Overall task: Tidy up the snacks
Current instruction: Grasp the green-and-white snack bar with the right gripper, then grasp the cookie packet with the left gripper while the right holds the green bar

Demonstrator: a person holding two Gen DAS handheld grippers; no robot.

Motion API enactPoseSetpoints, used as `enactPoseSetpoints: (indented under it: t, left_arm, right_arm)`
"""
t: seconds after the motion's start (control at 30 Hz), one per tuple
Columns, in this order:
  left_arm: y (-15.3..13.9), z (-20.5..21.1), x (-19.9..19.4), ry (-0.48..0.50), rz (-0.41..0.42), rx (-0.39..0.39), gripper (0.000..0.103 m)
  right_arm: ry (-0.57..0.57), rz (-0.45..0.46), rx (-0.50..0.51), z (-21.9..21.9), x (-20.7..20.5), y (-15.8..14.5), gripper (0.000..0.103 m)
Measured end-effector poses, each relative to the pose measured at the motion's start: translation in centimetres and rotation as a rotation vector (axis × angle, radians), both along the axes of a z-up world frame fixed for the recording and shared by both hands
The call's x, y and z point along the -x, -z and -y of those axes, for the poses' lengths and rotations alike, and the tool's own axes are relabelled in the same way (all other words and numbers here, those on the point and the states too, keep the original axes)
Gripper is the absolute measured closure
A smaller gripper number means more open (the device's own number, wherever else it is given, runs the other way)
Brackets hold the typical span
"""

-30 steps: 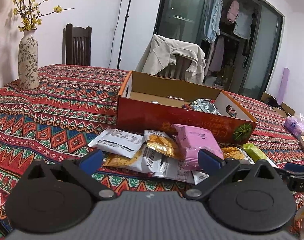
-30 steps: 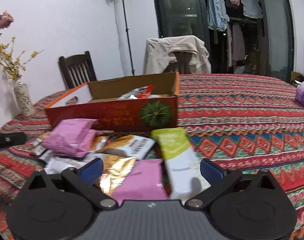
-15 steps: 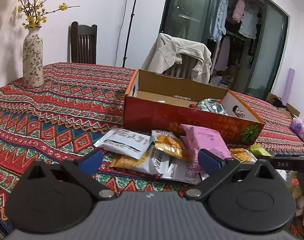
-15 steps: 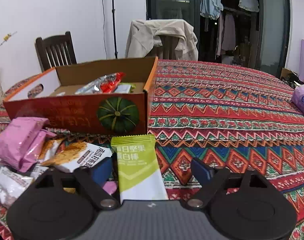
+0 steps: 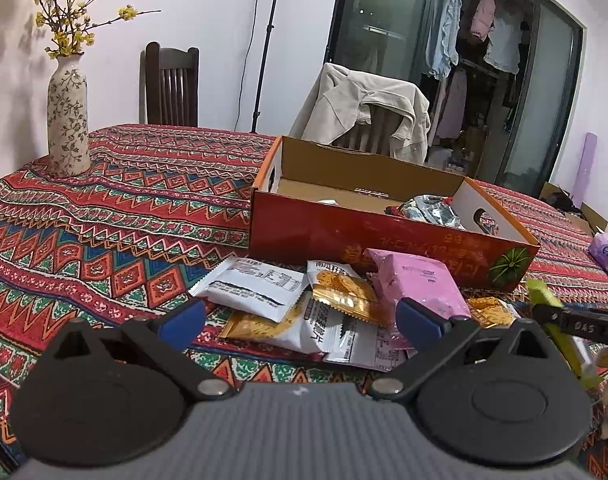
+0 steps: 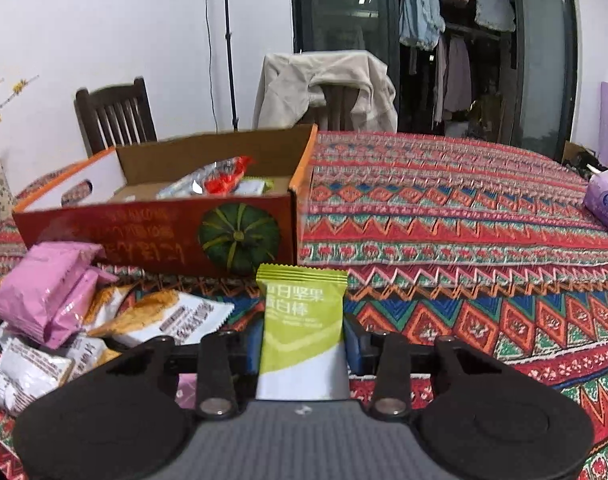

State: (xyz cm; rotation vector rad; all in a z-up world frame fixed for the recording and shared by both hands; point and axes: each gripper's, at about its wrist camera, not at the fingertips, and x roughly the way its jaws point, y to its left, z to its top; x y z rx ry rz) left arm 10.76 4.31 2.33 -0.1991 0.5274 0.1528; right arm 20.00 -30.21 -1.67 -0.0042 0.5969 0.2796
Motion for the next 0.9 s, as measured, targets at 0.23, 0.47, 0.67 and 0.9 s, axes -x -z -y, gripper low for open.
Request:
enactPoseSetpoints:
  t: [0.23,0.47,0.67,0.9]
  left_arm:
    - [-0.2,-0.4,-0.5,-0.033,-0.008,-0.016,0.0]
    - [-0.2,-0.6,-1.8,-0.06,-0.043,-0.05,0.0]
    - [0.6,-0.3,-3.4,-0.042,-0.097,-0.083,0.0]
    - [1.3,-0.4,-4.6,-0.015,-0.149,-0.133,0.0]
  right_arm:
    - [0.003,0.151,-0.066,0.2,2.3,-1.8,0.064]
    - [-0.035,0.194,-0.094,0.0,3.0,-2.0,0.064]
    - [-0.042,0.175,-0.1,0.2,2.9,-1.4,0.064]
    - [-0.039,0.168,-0.102,0.1,2.7,-1.1,0.064]
